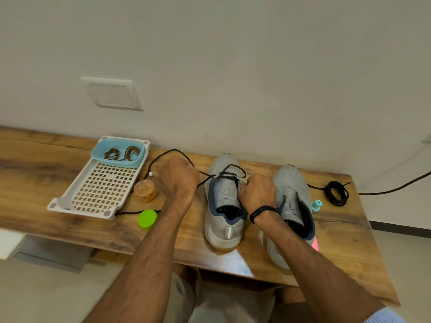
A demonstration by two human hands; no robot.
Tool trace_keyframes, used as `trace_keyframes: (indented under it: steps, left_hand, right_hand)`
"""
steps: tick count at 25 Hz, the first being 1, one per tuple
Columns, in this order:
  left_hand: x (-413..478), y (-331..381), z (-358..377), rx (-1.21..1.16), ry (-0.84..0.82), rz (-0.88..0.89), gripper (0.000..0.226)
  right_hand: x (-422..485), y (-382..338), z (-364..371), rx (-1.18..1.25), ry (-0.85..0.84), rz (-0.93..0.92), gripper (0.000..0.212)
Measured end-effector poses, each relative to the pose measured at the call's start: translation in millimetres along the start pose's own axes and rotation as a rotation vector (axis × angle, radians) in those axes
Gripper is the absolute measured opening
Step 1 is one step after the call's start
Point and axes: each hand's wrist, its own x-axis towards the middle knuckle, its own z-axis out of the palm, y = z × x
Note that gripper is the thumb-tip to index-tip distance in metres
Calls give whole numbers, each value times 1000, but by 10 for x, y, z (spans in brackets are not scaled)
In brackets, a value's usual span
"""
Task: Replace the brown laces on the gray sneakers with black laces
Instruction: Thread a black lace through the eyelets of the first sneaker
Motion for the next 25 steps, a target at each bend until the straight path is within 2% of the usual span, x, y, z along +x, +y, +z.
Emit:
trace_keyframes:
  steps: [2,3,4,6,8,11,15,20,23,25]
  left_hand:
    - [6,-51,-79,-137,220,-201,25]
    - [-1,-57,-85,-119,230,-208,25]
    - [-9,-62,-69,-42,187,-150,27]
    - [-7,-78,55,100,3,91,37]
    - [-7,-59,202,84,-195,296,40]
    - [-13,-20,295,-9,-343,367,24]
    - [-26,-39,164,-306,-431,185,18]
    - [-69,71,19,-550,-42,-299,22]
    - [-110,130,-72,-467,22,-441,24]
    - [-62,86,-118,-324,-118,-448,18]
  right_hand:
    - [15,8,-5,-10,0,0,24]
    - [14,6,1,-19,-1,-14,24]
    - [9,-5,17,-24,-3,-28,24]
    - [11,-23,40,-20,-9,-38,26]
    - [10,-23,52,-6,-15,-35,27]
    - [5,-19,31,3,-11,-31,27]
    - [14,17,-28,31,-26,29,25]
    - [13,-23,-8,96,-34,52,24]
    - [12,-95,45,107,-46,30,24]
    - [22,-84,44,81,-43,19,25]
